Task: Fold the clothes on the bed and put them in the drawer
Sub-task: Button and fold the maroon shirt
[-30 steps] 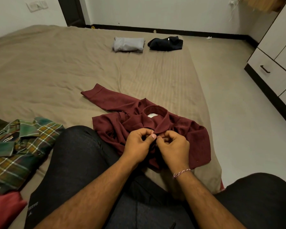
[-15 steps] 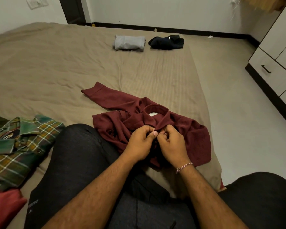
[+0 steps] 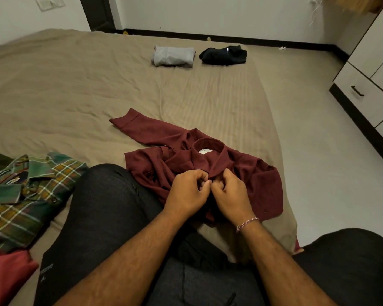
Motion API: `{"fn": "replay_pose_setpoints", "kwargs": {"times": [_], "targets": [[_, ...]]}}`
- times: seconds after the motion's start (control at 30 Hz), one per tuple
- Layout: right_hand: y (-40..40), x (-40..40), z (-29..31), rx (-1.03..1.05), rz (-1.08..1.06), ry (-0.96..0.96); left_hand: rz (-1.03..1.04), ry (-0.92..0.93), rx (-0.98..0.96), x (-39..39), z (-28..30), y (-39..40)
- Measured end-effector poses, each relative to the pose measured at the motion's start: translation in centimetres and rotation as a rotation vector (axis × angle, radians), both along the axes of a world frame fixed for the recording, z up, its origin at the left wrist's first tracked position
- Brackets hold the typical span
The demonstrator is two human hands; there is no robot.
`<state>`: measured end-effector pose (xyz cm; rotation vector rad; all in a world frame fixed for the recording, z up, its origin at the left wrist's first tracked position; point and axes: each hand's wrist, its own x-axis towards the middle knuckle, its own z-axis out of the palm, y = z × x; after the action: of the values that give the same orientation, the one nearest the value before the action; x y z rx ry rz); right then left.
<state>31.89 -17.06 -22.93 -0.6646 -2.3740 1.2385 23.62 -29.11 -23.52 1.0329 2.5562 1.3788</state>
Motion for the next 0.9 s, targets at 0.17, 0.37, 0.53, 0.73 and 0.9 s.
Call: {"fn": "replay_pose_setpoints", "kwargs": {"times": [0.17,0.37,0.53,0.73,0.9], "targets": [[0.4,-0.2,-0.7,-0.010,0.041,-0.067,-0.021,0.134,-0.160,-0.7,-0.1,-0.2],[1.6,-0.4,-2.0,-0.200,0.037,-0.133,-0.007,-0.023,-0.213,-1.0,-0.5,0.4],[1.1,-0.5,-2.0,-0.044,0.024,-0.003,0.044,-0.190,-0.135,-1.5,-0.8,0.5],[0.2,-0.5,-0.3,0.263,-0.010,0.050,-0.016,-0.242,-0.004,-2.2,-0.7,0.0],[0.7,-0.3,0.2,-0.471,0.036,0.074,-0.147,-0.281,0.084,-2.1,0.3,-0.2]]}}
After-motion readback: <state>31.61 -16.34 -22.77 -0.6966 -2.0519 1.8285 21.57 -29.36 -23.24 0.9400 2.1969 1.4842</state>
